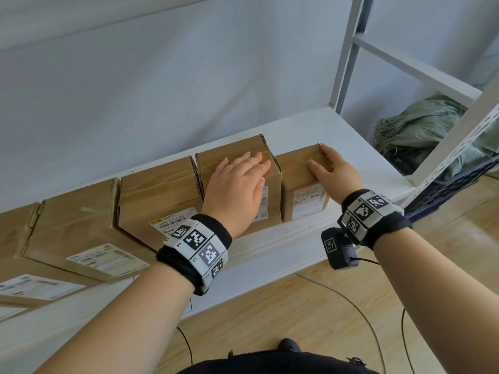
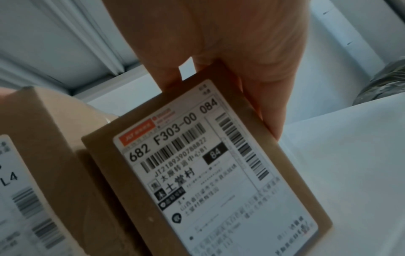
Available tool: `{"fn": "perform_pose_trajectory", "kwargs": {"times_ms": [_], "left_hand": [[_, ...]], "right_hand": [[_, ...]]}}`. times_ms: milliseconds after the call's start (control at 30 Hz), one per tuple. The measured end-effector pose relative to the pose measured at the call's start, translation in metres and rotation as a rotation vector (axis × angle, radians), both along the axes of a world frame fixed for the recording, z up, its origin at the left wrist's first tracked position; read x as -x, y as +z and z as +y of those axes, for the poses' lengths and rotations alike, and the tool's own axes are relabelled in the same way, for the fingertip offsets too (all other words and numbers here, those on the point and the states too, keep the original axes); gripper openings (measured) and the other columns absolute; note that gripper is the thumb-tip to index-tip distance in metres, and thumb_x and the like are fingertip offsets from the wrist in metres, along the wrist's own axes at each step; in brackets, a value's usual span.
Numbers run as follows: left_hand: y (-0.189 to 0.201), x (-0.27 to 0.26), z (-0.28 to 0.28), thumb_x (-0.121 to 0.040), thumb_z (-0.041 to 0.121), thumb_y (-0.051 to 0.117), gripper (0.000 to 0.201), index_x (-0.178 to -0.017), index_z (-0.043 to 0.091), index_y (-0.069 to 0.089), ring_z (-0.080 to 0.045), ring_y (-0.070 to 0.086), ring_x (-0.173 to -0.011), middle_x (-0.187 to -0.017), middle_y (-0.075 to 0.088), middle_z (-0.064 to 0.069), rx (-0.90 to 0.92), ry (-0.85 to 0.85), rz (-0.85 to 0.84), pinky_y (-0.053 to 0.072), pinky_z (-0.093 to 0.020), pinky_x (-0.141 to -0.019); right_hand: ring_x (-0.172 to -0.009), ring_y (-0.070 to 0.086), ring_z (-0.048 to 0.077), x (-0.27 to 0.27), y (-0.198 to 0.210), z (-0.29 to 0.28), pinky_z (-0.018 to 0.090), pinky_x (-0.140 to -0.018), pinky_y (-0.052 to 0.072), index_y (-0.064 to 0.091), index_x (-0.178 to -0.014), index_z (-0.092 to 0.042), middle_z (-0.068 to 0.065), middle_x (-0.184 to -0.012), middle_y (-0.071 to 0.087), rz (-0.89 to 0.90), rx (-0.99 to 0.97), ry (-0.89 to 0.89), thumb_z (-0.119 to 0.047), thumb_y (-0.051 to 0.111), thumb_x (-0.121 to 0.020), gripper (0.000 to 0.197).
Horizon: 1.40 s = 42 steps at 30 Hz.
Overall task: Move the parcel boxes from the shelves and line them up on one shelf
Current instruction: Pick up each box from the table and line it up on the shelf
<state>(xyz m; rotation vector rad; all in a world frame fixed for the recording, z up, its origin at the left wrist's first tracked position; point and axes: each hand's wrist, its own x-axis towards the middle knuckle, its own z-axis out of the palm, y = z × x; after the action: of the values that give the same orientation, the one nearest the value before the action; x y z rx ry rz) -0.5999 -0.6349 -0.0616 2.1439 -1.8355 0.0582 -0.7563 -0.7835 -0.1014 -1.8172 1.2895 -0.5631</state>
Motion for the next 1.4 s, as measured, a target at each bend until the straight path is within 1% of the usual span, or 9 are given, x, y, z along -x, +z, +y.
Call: {"fn": "perform_pose_trajectory", "kwargs": {"times_ms": [167,367,600,700,800,867,967,1200,1400], "left_hand": [[0.003,-0.001,0.001,-0.094,0.024,0.029,0.046,-0.134,0.019,0.051,-0.020,0.034,-0.137,-0.144,0.044,-0.001,0.003,-0.001,0.032,0.018,-0.042,-0.115],[0.015,0.003,0.000,-0.096,0.017,0.045,0.038,-0.133,0.015,0.052,-0.022,0.043,-0.126,-0.135,0.049,-0.003,-0.014,0.004,0.051,0.032,-0.048,-0.109],[0.026,0.008,0.006,-0.097,0.019,0.042,0.038,-0.134,0.017,0.050,-0.017,0.041,-0.126,-0.136,0.049,0.000,-0.006,0.009,0.086,0.028,-0.045,-0.112],[0.032,0.006,0.018,-0.096,0.017,0.044,0.036,-0.131,0.015,0.054,-0.017,0.046,-0.122,-0.130,0.053,0.000,0.088,0.021,0.145,0.035,-0.042,-0.107],[0.039,-0.001,0.040,-0.096,0.017,0.045,0.032,-0.126,0.016,0.058,-0.013,0.050,-0.115,-0.124,0.056,0.003,0.183,0.086,0.192,0.039,-0.026,-0.099],[0.045,-0.008,0.058,-0.096,0.017,0.045,0.031,-0.123,0.018,0.060,-0.008,0.050,-0.112,-0.122,0.056,0.005,0.220,0.140,0.219,0.035,-0.017,-0.091],[0.054,-0.021,0.092,-0.096,0.019,0.046,0.030,-0.122,0.020,0.062,-0.006,0.050,-0.109,-0.120,0.058,0.005,0.248,0.220,0.200,0.032,-0.014,-0.088],[0.066,-0.057,0.204,-0.091,0.022,0.049,0.026,-0.102,0.016,0.072,-0.016,0.063,-0.085,-0.092,0.070,0.002,0.244,0.369,-0.041,0.046,-0.029,-0.076],[0.062,-0.085,0.345,-0.090,0.028,0.042,0.032,-0.091,0.018,0.072,-0.016,0.062,-0.071,-0.080,0.068,0.004,0.175,0.551,-0.027,0.051,-0.035,-0.062]], "right_hand": [[-0.124,0.045,0.023,0.000,0.002,0.002,0.026,-0.092,0.037,0.026,-0.146,-0.027,0.002,-0.141,0.044,0.009,0.000,0.008,-0.040,0.046,-0.095,0.057],[-0.129,0.041,0.024,0.001,0.001,0.004,0.030,-0.101,0.032,0.024,-0.147,-0.026,0.009,-0.143,0.041,-0.043,0.050,-0.029,-0.043,0.048,-0.093,0.062],[-0.124,0.042,0.017,-0.005,0.033,0.028,0.015,-0.093,0.027,0.042,-0.137,-0.015,0.006,-0.139,0.043,-0.091,0.335,-0.038,-0.029,0.054,-0.091,0.050],[-0.113,0.050,0.013,-0.014,0.051,0.050,0.012,-0.088,0.030,0.056,-0.123,-0.011,0.005,-0.127,0.052,-0.187,0.481,-0.001,-0.018,0.057,-0.089,0.035],[-0.082,0.059,0.011,-0.027,0.064,0.076,0.017,-0.074,0.046,0.067,-0.104,-0.010,0.003,-0.097,0.065,-0.286,0.558,0.089,-0.010,0.057,-0.085,0.021],[-0.069,0.059,0.011,-0.038,0.070,0.094,0.015,-0.066,0.046,0.071,-0.094,-0.010,0.000,-0.080,0.067,-0.312,0.586,0.182,-0.006,0.056,-0.084,0.017],[-0.065,0.060,0.013,-0.058,0.076,0.124,0.018,-0.062,0.048,0.071,-0.088,-0.010,0.000,-0.075,0.067,-0.323,0.609,0.295,-0.005,0.056,-0.083,0.017],[-0.064,0.057,0.013,-0.110,0.082,0.211,0.028,-0.060,0.050,0.070,-0.087,-0.010,-0.001,-0.075,0.064,-0.329,0.615,0.519,-0.011,0.053,-0.081,0.018],[-0.064,0.057,0.016,-0.164,0.082,0.334,0.031,-0.060,0.049,0.070,-0.084,-0.010,0.001,-0.072,0.064,-0.337,0.594,0.706,-0.004,0.059,-0.082,0.012]]}}
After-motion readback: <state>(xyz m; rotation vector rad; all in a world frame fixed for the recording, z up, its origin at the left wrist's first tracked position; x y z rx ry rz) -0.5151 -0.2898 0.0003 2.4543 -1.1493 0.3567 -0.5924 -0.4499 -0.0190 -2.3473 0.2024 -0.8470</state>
